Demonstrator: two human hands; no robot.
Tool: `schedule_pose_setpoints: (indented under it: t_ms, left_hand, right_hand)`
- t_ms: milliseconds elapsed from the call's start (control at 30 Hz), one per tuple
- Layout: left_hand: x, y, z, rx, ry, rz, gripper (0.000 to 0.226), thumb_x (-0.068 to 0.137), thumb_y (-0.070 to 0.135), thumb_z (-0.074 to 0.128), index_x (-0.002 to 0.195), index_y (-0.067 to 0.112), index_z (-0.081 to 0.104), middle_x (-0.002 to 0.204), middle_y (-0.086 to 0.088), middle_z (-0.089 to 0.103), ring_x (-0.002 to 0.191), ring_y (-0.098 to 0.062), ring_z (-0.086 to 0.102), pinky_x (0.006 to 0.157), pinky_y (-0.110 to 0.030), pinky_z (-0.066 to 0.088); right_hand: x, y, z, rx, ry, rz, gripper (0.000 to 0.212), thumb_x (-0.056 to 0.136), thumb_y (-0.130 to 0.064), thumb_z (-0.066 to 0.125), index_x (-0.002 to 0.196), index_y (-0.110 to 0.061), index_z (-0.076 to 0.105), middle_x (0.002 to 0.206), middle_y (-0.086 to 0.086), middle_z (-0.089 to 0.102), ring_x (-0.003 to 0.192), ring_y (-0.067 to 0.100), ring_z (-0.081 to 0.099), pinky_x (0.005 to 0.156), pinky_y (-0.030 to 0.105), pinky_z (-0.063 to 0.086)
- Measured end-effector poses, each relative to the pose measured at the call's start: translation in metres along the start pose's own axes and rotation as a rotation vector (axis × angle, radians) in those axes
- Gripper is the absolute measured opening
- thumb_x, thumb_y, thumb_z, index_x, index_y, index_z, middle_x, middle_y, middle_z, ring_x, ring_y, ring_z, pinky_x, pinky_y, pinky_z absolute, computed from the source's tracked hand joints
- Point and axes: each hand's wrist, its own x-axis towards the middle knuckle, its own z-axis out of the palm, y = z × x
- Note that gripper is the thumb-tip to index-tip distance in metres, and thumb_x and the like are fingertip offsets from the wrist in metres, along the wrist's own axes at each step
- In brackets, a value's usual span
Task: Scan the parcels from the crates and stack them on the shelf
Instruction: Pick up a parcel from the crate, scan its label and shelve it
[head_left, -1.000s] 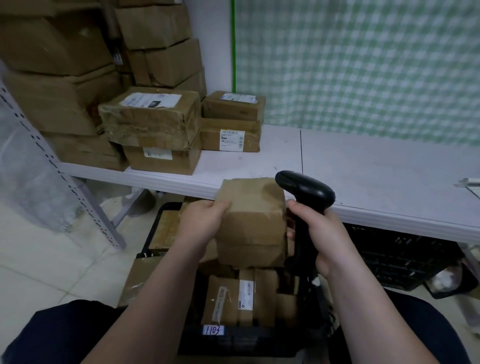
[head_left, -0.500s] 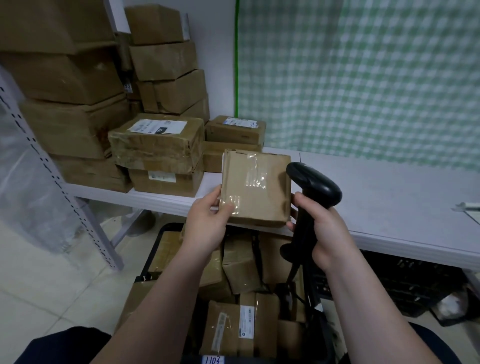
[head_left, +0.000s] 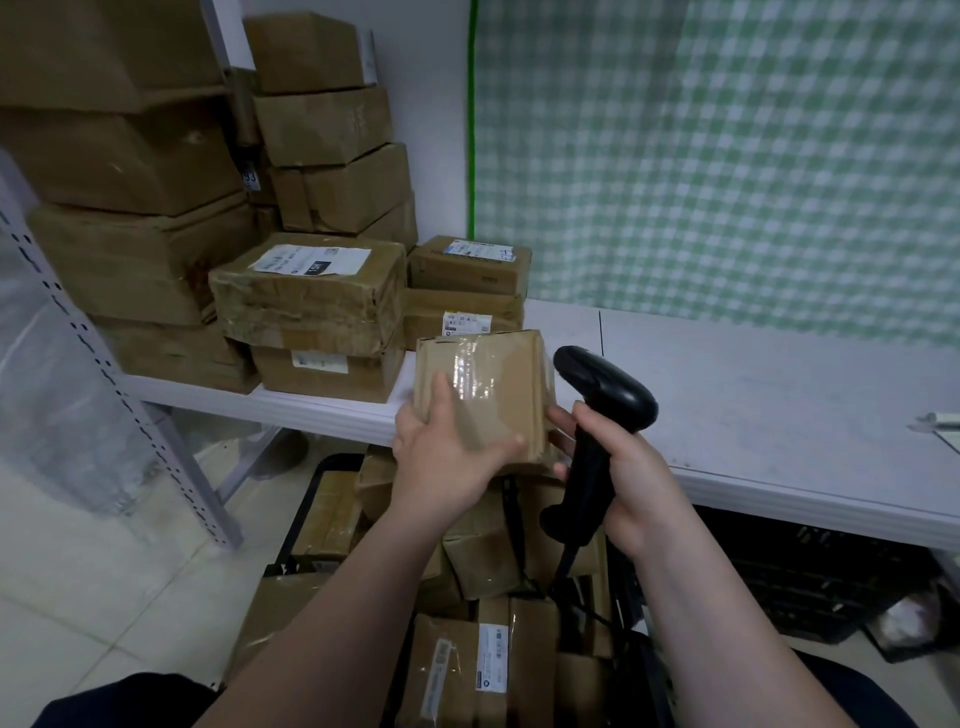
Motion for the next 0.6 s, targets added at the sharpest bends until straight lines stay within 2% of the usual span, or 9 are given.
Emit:
schedule_pose_setpoints:
  t_ms: [100,167,233,333,400,467,500,567,600]
  left_hand:
    - [0.004,0.010,0.005,0.052,0.020,-0.103,0.128,0.061,0.074,0.070,0.152,0.035,-0.012,0.158,-0.007,-0.023,0.146,-0.037,-0.011,0.116,-0.051,0.015]
    - [0.007,0.013,0.005,0.082,0.027,-0.123,0.132,0.060,0.074,0.071,0.152,0.031,-0.014,0.156,-0.008,-0.031,0.145,-0.036,-0.020,0.116,-0.053,0.011]
    - [0.010,0.014,0.004,0.096,0.052,-0.127,0.129,0.064,0.067,0.073,0.153,0.028,-0.013,0.157,-0.008,-0.028,0.145,-0.036,-0.019,0.116,-0.052,0.013]
    - [0.016,0.010,-0.005,0.024,0.136,-0.145,0.115,0.071,0.054,0.070,0.154,0.026,-0.004,0.160,-0.005,-0.012,0.146,-0.036,-0.006,0.115,-0.051,0.018]
    - [0.022,0.002,-0.014,-0.132,0.115,-0.168,0.109,0.070,0.054,0.070,0.155,0.028,0.007,0.160,-0.005,0.002,0.145,-0.037,0.009,0.114,-0.052,0.023]
    - [0.024,-0.006,-0.024,-0.460,0.014,-0.231,0.099,0.061,0.059,0.067,0.149,0.030,0.030,0.153,-0.009,0.030,0.134,-0.035,0.036,0.108,-0.055,0.035]
    - [0.023,-0.010,-0.027,-0.623,-0.040,-0.276,0.083,0.065,0.060,0.064,0.139,0.029,0.044,0.142,-0.010,0.045,0.124,-0.034,0.046,0.103,-0.055,0.039]
    - [0.022,-0.016,-0.029,-0.893,-0.140,-0.379,0.052,0.080,0.052,0.058,0.122,0.022,0.055,0.124,-0.012,0.060,0.113,-0.034,0.055,0.098,-0.055,0.041]
    - [0.023,-0.021,-0.027,-0.986,-0.175,-0.418,0.049,0.083,0.051,0.056,0.121,0.020,0.056,0.121,-0.013,0.061,0.112,-0.036,0.055,0.098,-0.058,0.040]
  right_hand:
    - [-0.001,0.000,0.007,-0.023,-0.055,0.000,0.028,0.069,-0.027,0.070,0.097,-0.023,0.068,0.104,0.000,0.074,0.098,0.013,0.068,0.068,0.027,0.048]
    - [0.000,0.001,0.007,-0.019,-0.072,0.025,0.027,0.074,-0.026,0.069,0.100,-0.022,0.068,0.108,0.001,0.073,0.101,0.014,0.068,0.068,0.027,0.048]
    - [0.003,0.003,0.004,0.004,-0.062,0.050,0.023,0.084,-0.023,0.066,0.106,-0.020,0.065,0.110,0.002,0.073,0.104,0.017,0.067,0.069,0.028,0.049]
    - [0.007,0.007,-0.002,0.030,0.043,0.096,0.018,0.089,-0.024,0.064,0.107,-0.019,0.064,0.102,0.002,0.073,0.094,0.016,0.068,0.069,0.028,0.050]
    - [0.009,0.010,-0.006,0.069,0.123,0.127,0.024,0.089,-0.027,0.064,0.110,-0.016,0.064,0.106,0.004,0.069,0.096,0.018,0.064,0.070,0.029,0.051]
    - [0.009,0.009,-0.008,0.107,0.165,0.145,0.028,0.089,-0.029,0.064,0.112,-0.013,0.064,0.110,0.005,0.066,0.099,0.020,0.062,0.074,0.029,0.051]
    - [0.008,0.008,-0.008,0.121,0.170,0.149,0.024,0.089,-0.029,0.064,0.107,-0.013,0.066,0.106,0.004,0.068,0.098,0.021,0.063,0.076,0.030,0.050]
    - [0.004,0.005,-0.006,0.141,0.144,0.153,0.017,0.090,-0.029,0.064,0.095,-0.013,0.069,0.092,0.002,0.072,0.092,0.021,0.065,0.076,0.030,0.049]
    - [0.002,0.004,-0.005,0.142,0.120,0.153,0.017,0.090,-0.029,0.063,0.090,-0.014,0.070,0.090,0.002,0.073,0.090,0.021,0.066,0.076,0.030,0.049]
